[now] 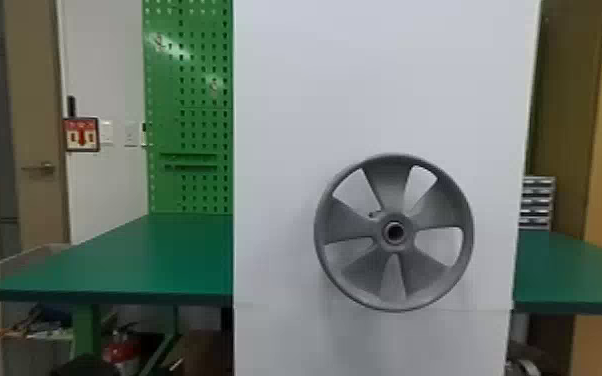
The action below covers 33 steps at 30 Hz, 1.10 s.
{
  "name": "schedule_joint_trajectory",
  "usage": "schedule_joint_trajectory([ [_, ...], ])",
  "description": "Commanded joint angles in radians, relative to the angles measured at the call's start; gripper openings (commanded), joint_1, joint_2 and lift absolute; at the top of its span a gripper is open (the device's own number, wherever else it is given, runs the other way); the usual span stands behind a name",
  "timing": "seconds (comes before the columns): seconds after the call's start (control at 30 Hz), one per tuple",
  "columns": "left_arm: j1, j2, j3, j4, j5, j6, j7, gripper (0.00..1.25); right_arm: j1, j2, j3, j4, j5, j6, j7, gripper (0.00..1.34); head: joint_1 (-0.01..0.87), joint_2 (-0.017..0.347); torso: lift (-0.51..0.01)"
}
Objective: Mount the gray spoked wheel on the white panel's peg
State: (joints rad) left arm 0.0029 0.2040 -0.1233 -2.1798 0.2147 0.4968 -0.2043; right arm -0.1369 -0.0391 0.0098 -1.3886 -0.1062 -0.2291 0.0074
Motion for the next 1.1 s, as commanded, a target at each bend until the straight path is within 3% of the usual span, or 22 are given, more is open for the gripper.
schedule_joint_trajectory([
  [0.0,-0.001,0.0,-0.001,0.0,-0.001,-0.001,0.0,0.74,0.025,0.01,-0.017,0.043,0.013,-0.046,0.013,1.34,0.123,-0.008,-0.404],
  [0.63,-0.006,-0.002,-0.007,0.0,-0.005,-0.004,0.0,0.74,0.109,0.034,-0.04,0.175,0.008,-0.199,0.028,1.34,0.123,-0.008,-0.404],
  [1.07,-0.006,-0.002,-0.012,0.002,-0.008,-0.006,0.0,0.74,0.123,0.034,-0.047,0.197,0.008,-0.23,0.028,1.34,0.123,-0.008,-0.404],
])
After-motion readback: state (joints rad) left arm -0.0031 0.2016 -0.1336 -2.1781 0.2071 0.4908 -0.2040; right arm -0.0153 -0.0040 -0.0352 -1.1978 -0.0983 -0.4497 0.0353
